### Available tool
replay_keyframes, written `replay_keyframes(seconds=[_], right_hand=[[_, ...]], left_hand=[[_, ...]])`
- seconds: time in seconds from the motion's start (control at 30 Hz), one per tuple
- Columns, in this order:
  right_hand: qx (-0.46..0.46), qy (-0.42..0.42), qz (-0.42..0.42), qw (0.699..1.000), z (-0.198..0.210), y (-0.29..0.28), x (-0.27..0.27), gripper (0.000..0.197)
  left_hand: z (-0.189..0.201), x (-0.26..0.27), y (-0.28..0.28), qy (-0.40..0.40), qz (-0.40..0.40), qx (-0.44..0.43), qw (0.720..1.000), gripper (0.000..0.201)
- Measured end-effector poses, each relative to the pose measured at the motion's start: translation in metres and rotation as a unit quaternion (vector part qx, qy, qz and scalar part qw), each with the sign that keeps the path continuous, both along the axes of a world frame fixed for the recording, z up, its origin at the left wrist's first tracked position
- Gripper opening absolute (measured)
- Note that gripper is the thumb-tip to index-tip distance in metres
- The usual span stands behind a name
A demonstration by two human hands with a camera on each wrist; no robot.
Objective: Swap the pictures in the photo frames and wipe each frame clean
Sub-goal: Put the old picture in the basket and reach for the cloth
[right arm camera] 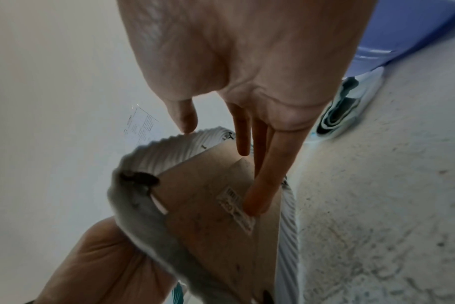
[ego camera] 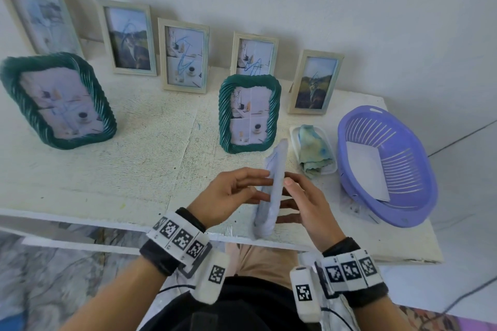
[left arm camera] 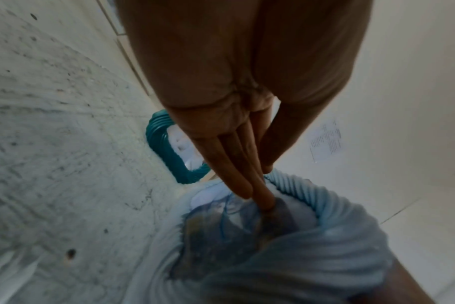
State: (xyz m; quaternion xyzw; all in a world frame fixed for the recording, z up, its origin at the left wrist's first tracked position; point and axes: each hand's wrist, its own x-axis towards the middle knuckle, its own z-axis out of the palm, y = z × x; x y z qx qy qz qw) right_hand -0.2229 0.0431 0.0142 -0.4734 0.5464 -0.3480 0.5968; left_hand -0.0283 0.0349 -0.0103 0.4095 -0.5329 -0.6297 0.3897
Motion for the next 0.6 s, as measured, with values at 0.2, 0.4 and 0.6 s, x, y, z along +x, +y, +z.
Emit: replay_keyframes(seconds=[0.2, 0.4, 0.6], right_hand=[[0.000, -0.012, -0.044, 0.999, -0.008, 0.002, -0.015, 0.027], [0.022, 0.066, -0.078, 0.995, -0.029, -0.002, -0.030, 0.032], [0.021, 0.202, -0.023, 0.979, -0.052, -0.018, -0.021, 0.030]], left_hand=[[-0.024, 0.009, -0.002, -0.139, 0.013, -0.073, 0.987, 0.027], [-0.043, 0.028, -0.014, -0.341, 0.011, -0.123, 0.932, 0.038], [-0.046, 0.040, -0.020, -0.417, -0.064, -0.124, 0.898, 0.063]])
